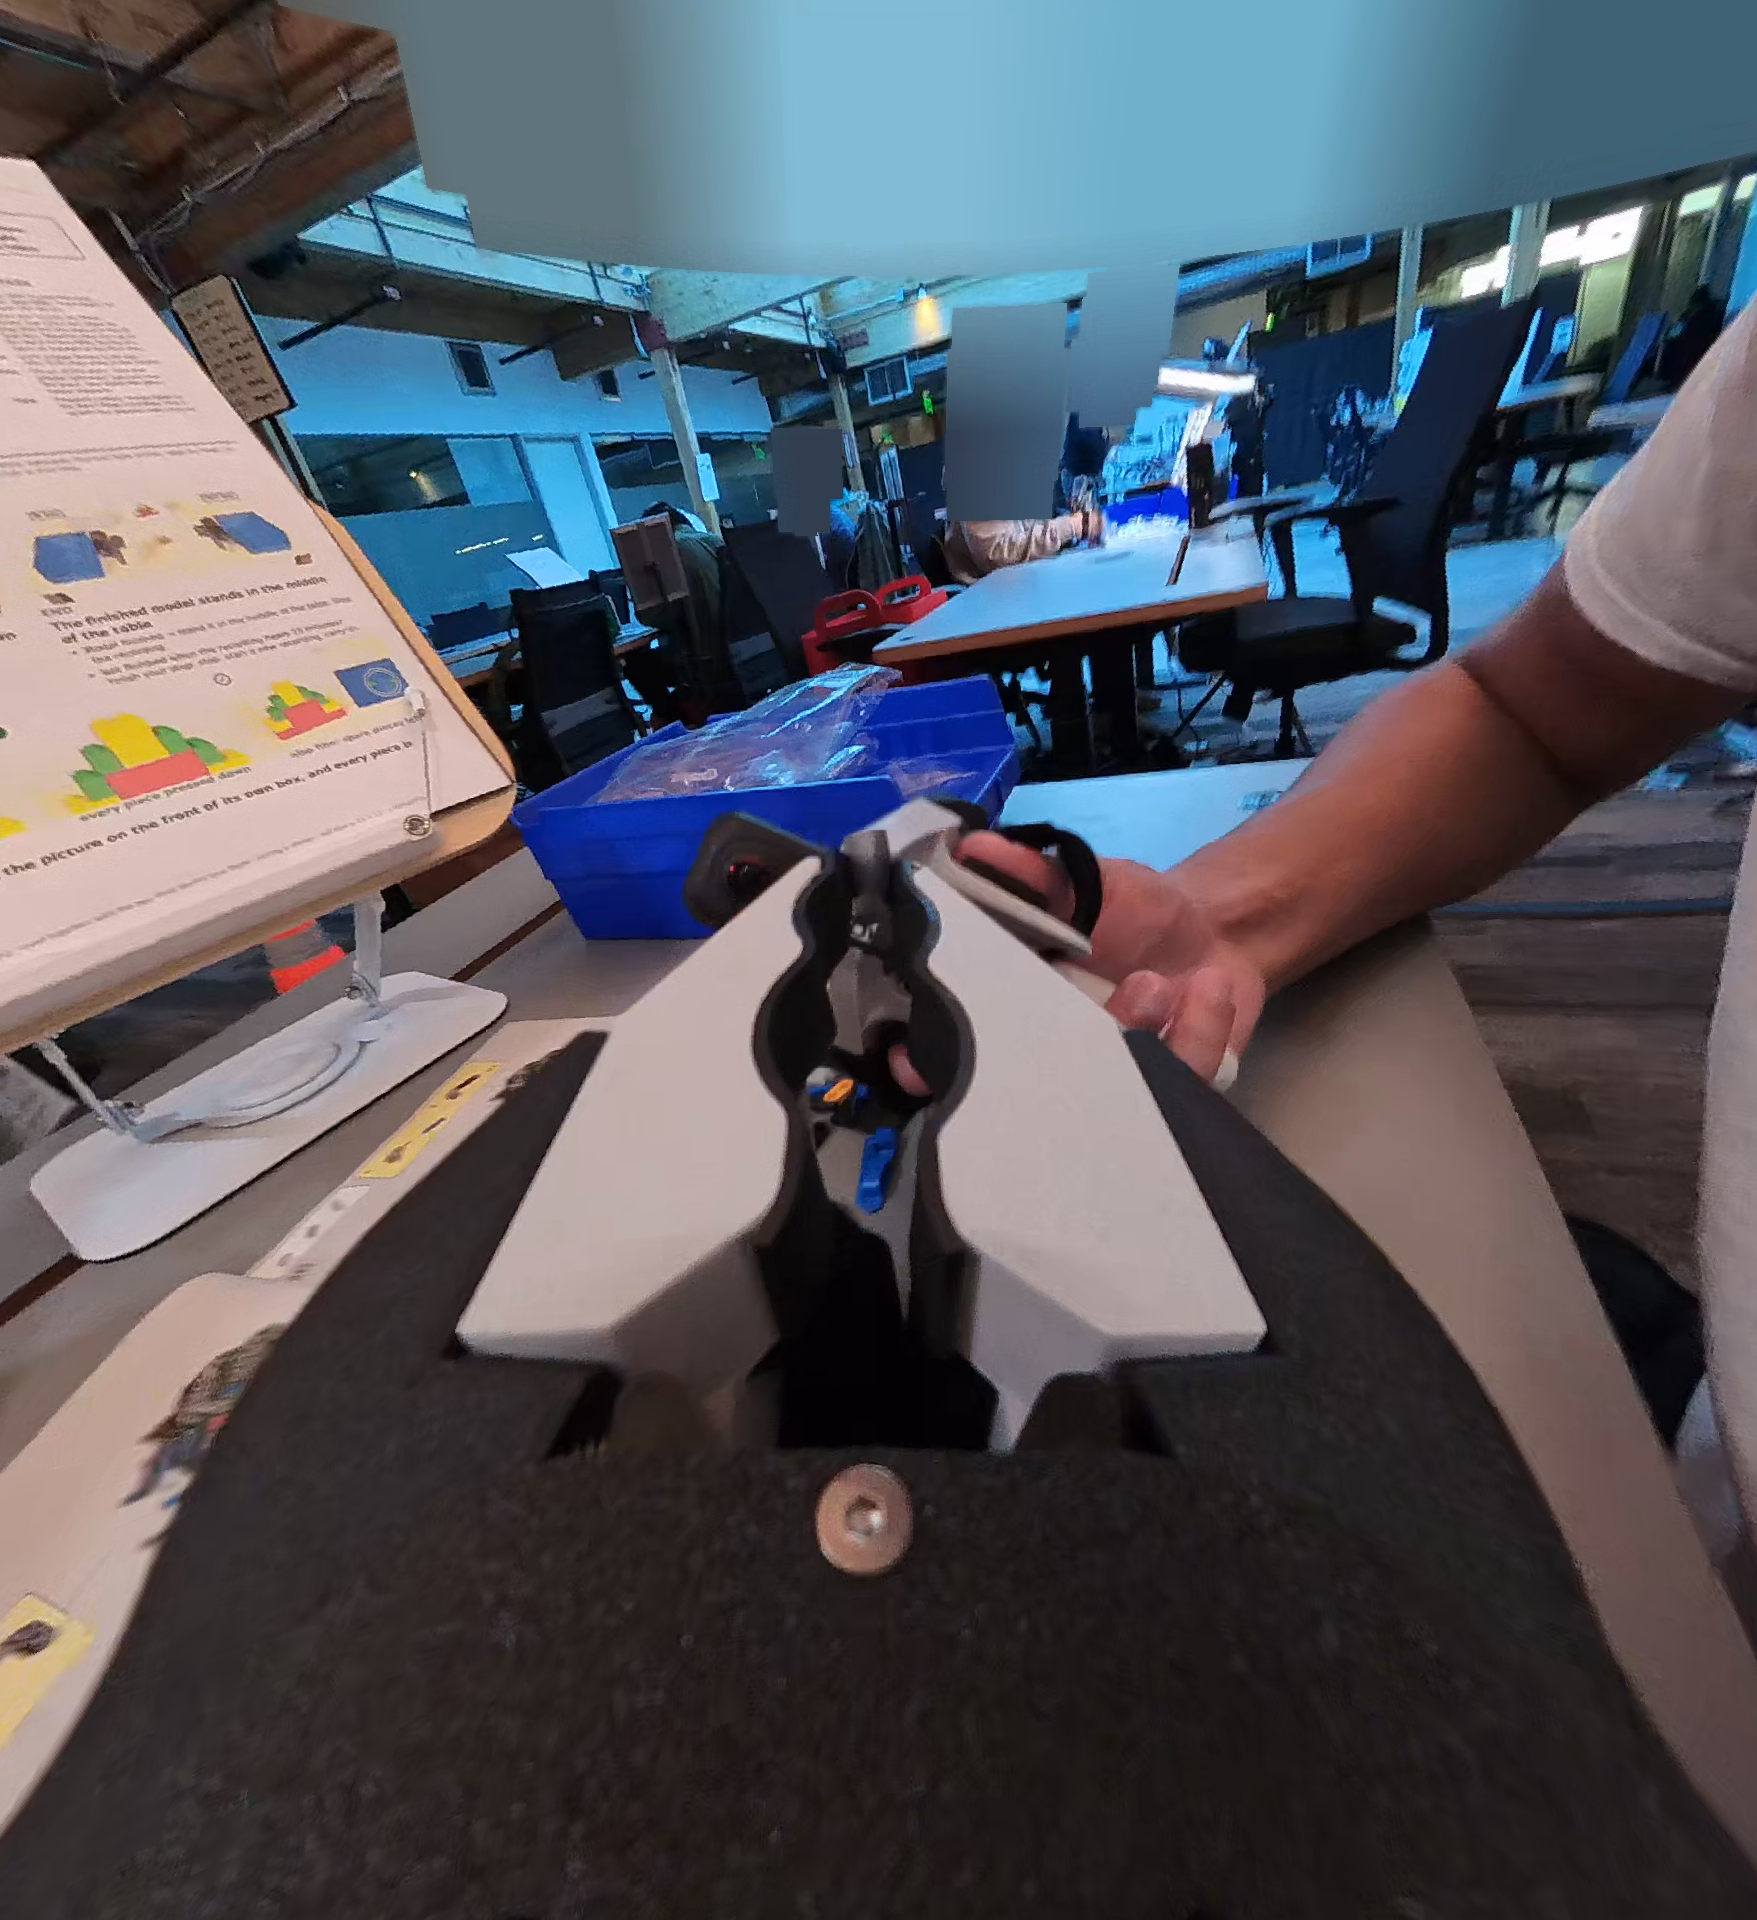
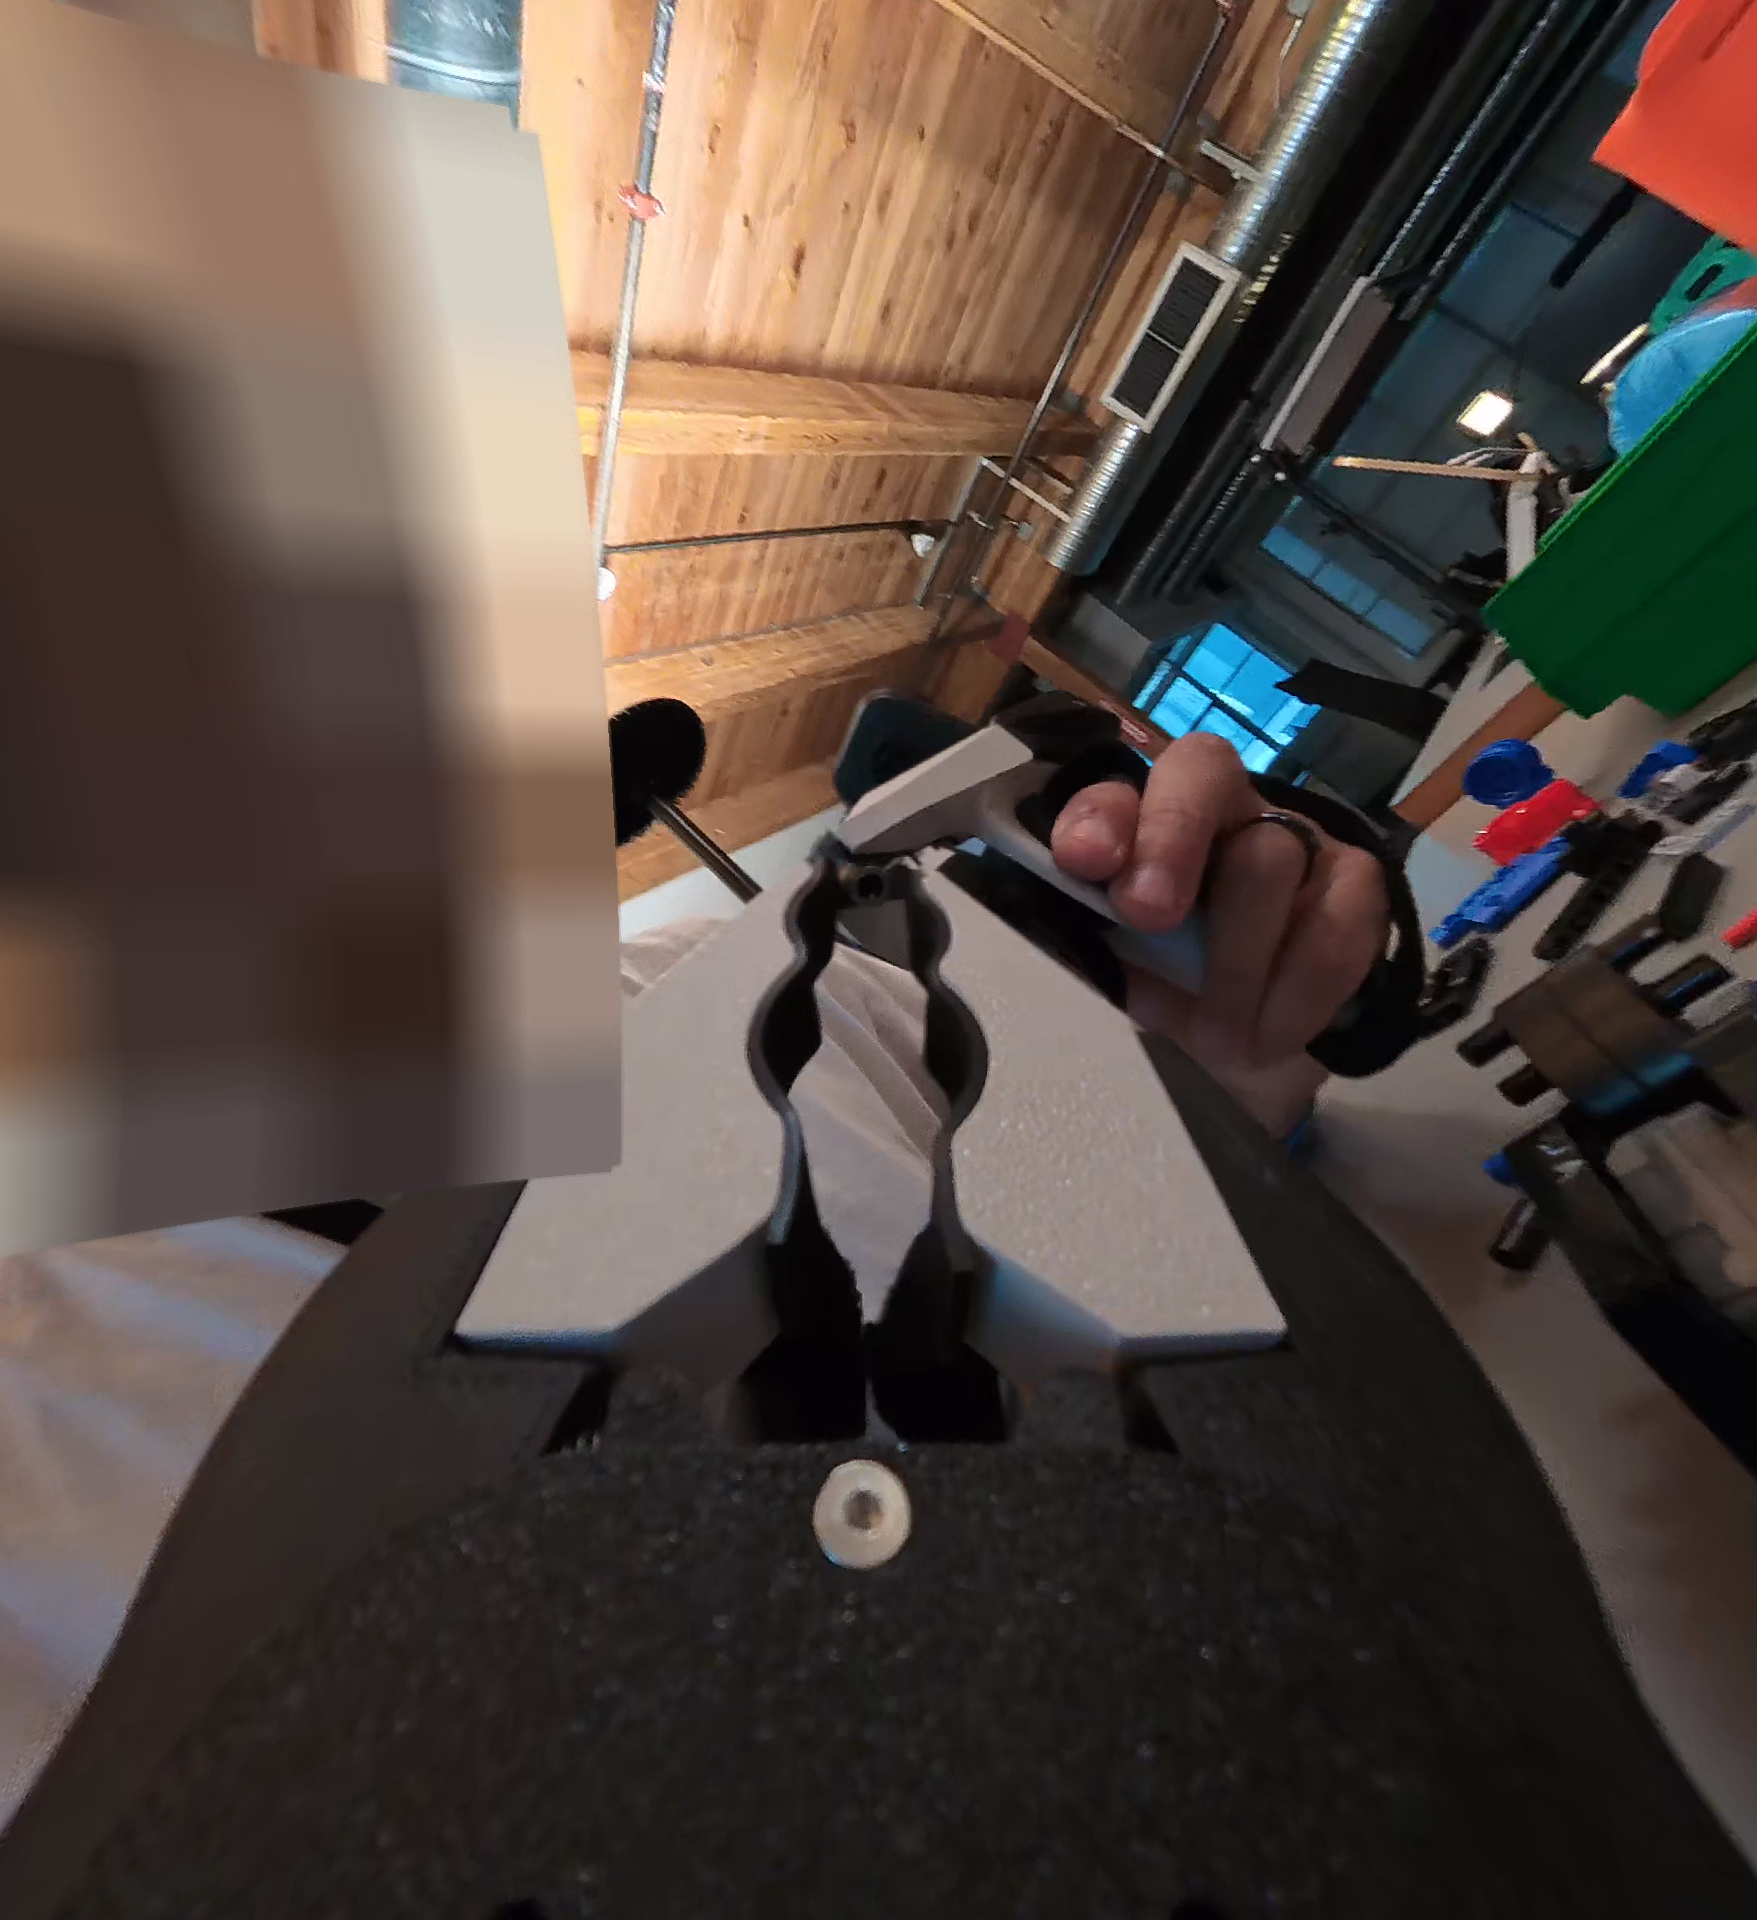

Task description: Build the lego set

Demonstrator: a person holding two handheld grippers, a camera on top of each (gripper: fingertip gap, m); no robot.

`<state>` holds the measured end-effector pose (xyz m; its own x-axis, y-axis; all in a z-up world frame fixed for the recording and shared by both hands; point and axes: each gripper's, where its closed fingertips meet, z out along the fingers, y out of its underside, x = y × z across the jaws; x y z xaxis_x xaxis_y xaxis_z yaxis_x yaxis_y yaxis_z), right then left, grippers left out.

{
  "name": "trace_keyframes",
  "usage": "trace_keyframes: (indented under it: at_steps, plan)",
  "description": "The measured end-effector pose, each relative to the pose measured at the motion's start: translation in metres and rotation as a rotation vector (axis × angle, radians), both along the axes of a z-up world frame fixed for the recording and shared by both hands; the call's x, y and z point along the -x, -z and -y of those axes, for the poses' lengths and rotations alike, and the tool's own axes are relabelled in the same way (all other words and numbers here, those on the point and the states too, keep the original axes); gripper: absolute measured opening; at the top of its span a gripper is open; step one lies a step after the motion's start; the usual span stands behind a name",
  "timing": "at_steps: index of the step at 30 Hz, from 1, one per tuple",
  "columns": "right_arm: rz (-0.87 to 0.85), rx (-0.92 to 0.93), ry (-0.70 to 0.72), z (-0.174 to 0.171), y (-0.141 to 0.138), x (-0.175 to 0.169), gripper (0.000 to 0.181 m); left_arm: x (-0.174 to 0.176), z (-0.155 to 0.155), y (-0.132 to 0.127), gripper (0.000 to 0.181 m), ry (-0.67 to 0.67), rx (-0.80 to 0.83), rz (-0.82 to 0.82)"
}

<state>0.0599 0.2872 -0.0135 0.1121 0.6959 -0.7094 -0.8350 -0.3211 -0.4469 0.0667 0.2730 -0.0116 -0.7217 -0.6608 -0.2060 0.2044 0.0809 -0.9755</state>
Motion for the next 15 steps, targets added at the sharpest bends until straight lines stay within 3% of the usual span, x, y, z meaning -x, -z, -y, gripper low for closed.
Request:
trace_keyframes:
  at_steps: [2, 6, 10, 15]
  plan:
    - [0.054, 0.020, 0.008, 0.001, 0.002, -0.002, 0.028, -0.003, -0.002, 0.005, 0.006, -0.037, -0.094, 0.033]
    - [0.226, 0.073, 0.072, -0.001, 0.009, -0.002, 0.037, -0.010, -0.006, 0.021, 0.006, -0.126, -0.283, 0.092]
    - [0.333, 0.132, 0.110, -0.006, 0.018, 0.002, 0.028, -0.012, -0.006, 0.025, 0.006, -0.154, -0.320, 0.099]
    - [0.308, 0.164, 0.103, -0.008, 0.023, -0.003, 0.021, -0.014, -0.006, 0.029, 0.006, -0.204, -0.427, 0.151]
